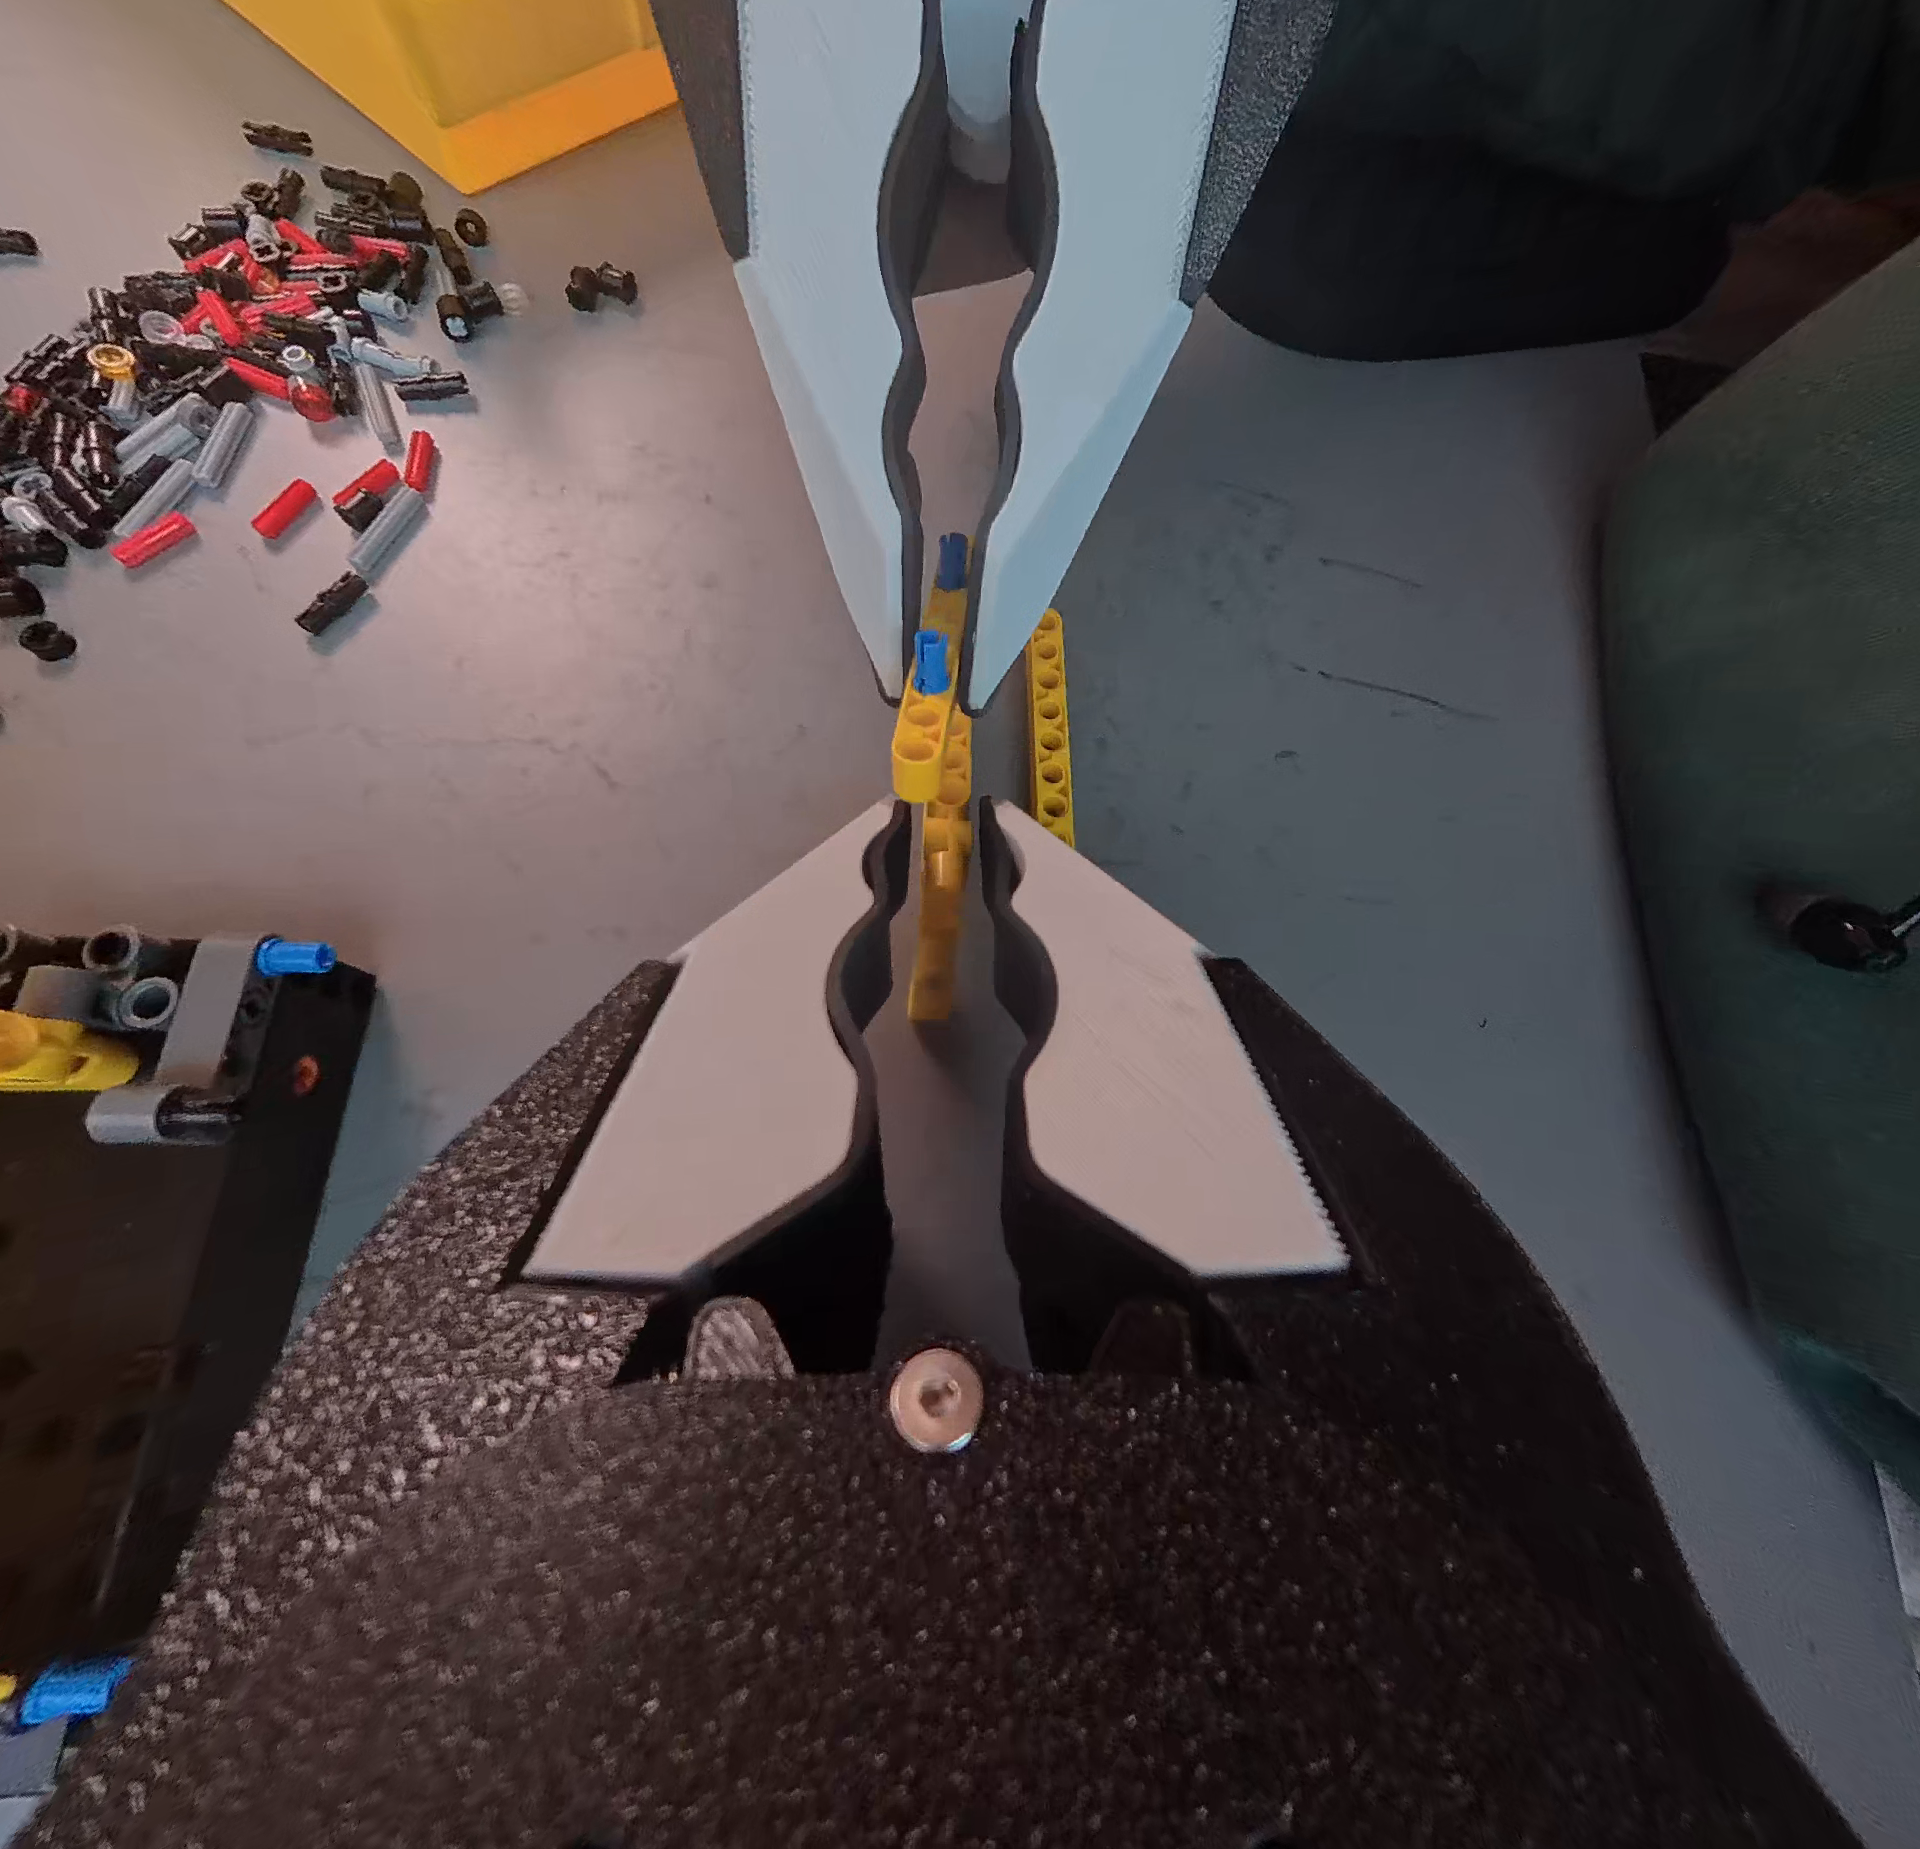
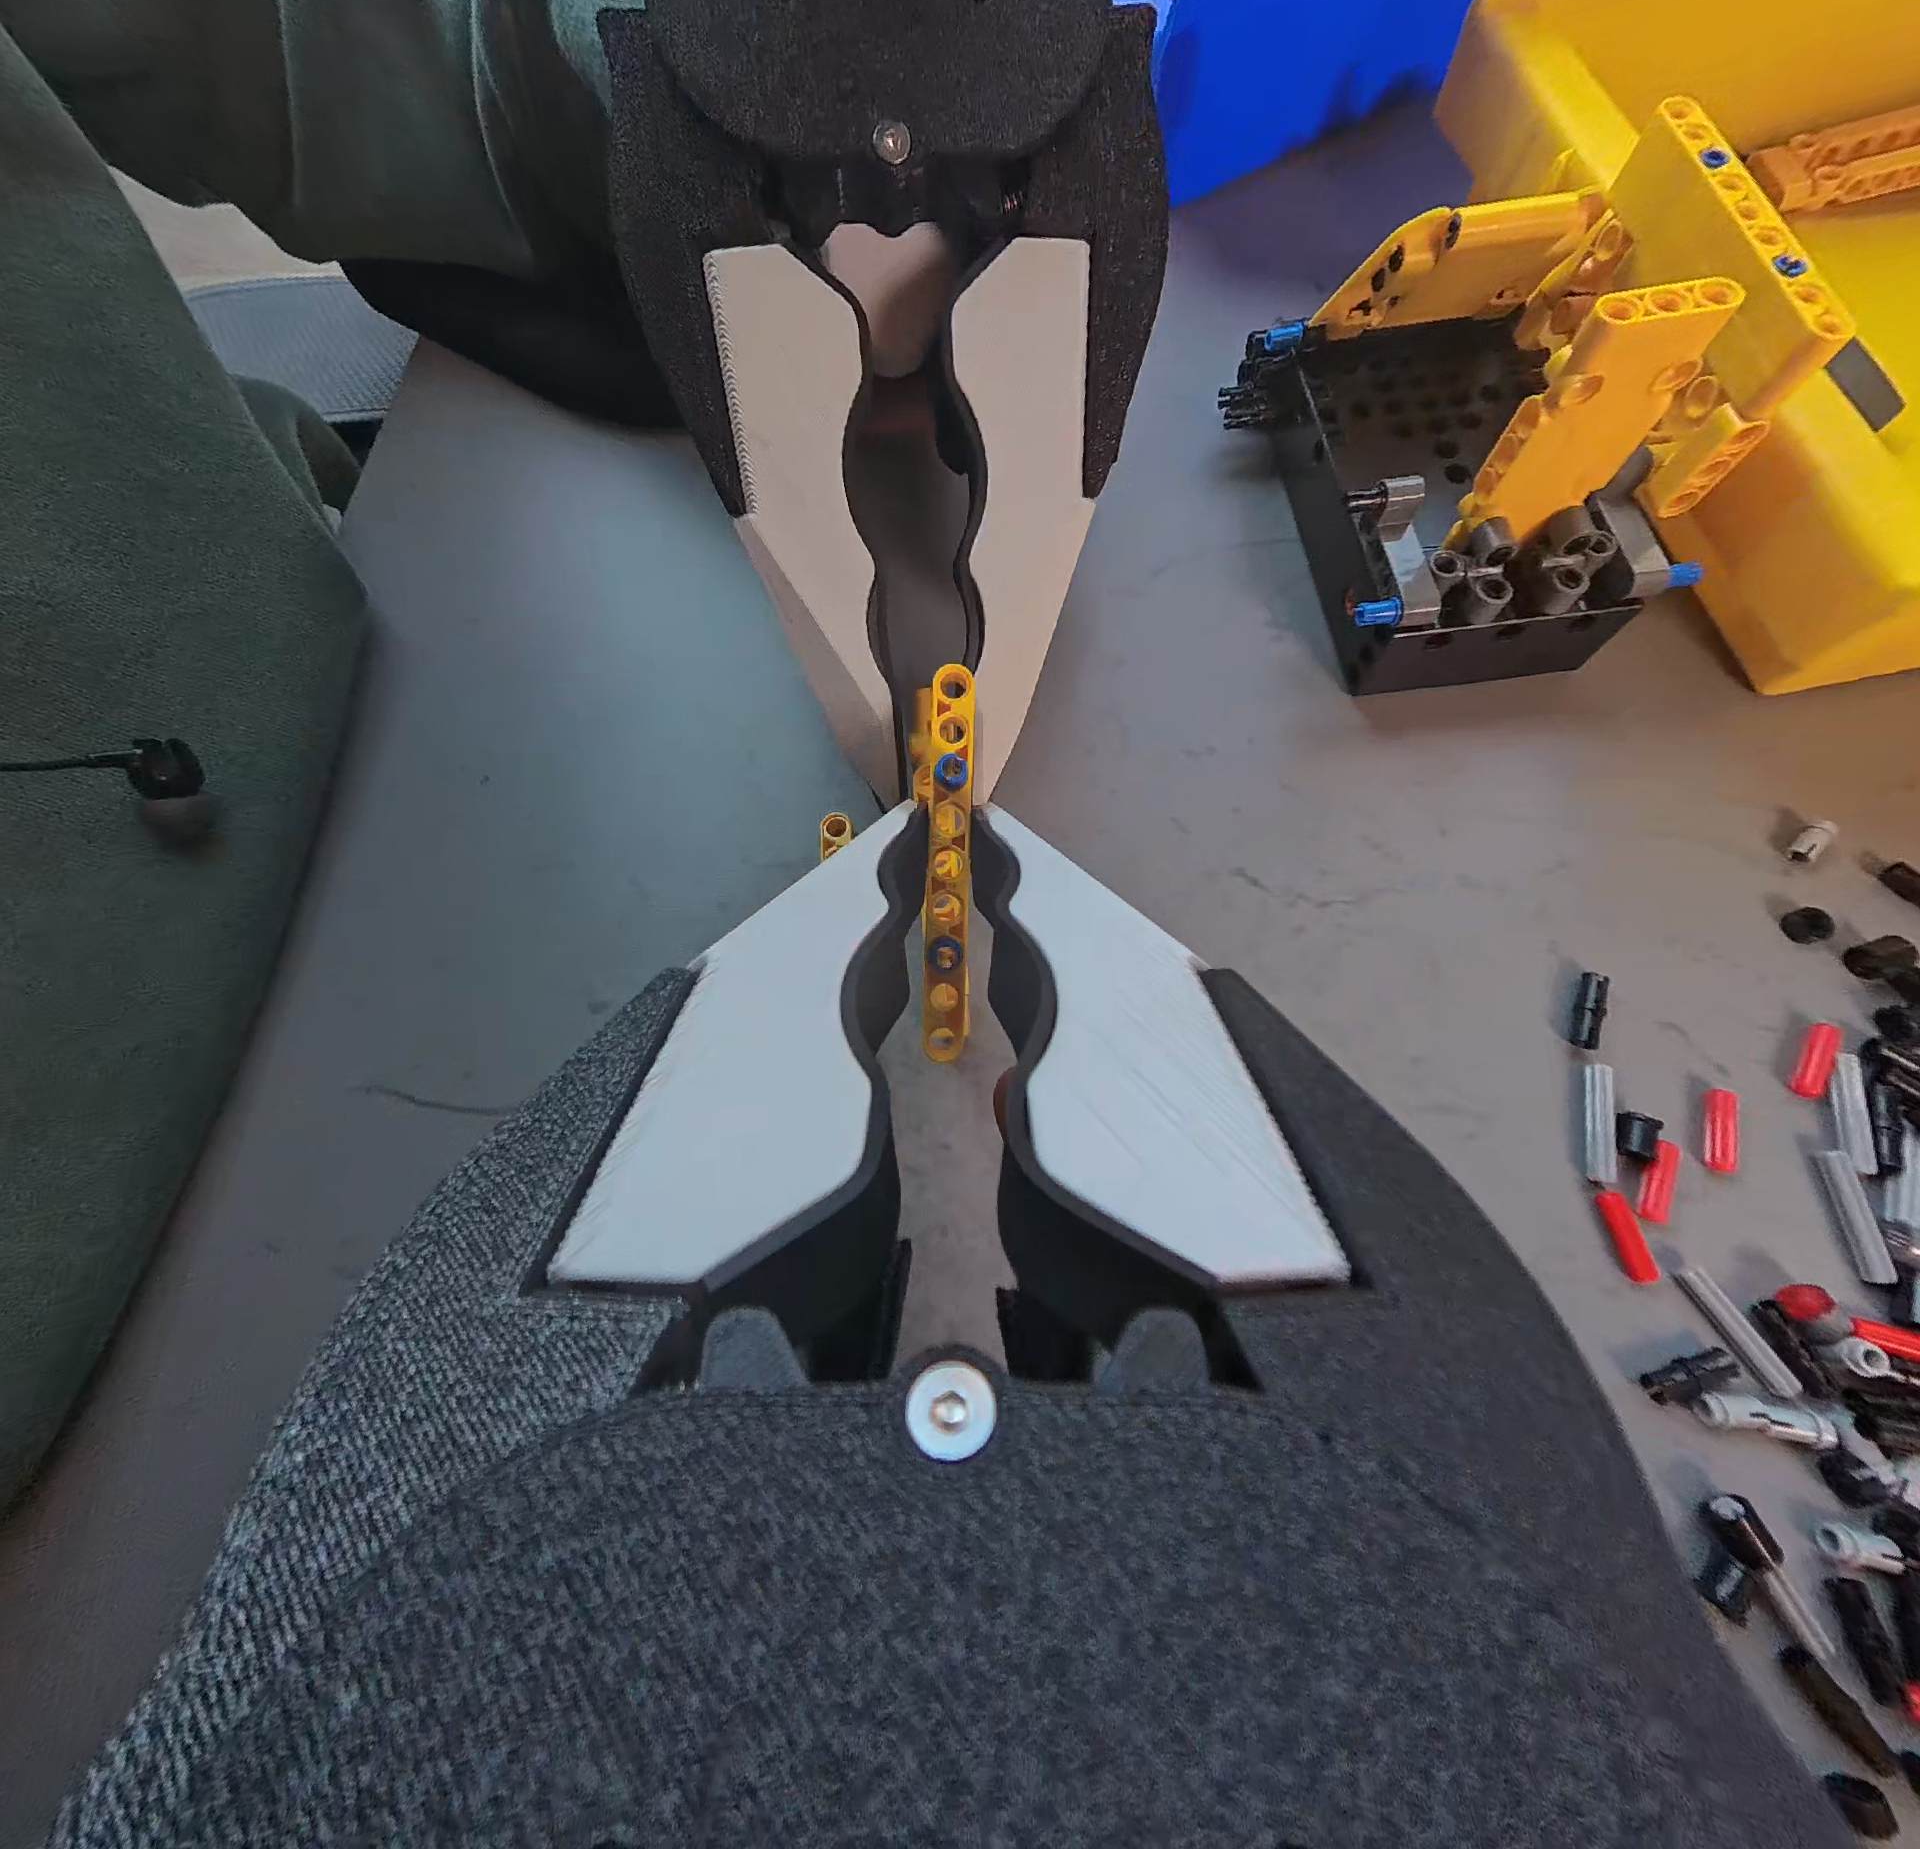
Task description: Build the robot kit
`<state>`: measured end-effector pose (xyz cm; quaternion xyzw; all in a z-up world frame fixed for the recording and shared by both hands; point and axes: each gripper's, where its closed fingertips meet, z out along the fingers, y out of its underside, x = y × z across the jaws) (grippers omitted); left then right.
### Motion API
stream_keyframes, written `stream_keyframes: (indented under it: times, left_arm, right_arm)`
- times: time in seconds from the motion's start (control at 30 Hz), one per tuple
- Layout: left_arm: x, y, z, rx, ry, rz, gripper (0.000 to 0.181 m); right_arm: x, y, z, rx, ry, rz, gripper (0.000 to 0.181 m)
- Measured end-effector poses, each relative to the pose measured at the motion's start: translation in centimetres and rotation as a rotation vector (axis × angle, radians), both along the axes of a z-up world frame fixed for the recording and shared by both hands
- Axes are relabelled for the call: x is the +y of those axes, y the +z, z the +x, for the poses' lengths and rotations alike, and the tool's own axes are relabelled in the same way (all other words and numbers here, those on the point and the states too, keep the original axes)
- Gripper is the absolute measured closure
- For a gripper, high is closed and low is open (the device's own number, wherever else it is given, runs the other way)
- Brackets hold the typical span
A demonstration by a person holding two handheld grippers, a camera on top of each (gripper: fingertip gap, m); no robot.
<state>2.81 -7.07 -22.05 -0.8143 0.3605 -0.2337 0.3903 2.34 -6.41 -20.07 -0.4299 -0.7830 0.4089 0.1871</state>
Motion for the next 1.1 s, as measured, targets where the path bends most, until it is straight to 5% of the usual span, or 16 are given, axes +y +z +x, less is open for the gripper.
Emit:
stream_keyframes:
  times: [1.1]
  left_arm:
    - [-0.02, -1.05, -0.31, 0.051, -0.07, -0.037, 0.175]
  right_arm:
    - [-0.36, -0.52, -0.6, -0.116, 0.055, 0.109, 0.175]
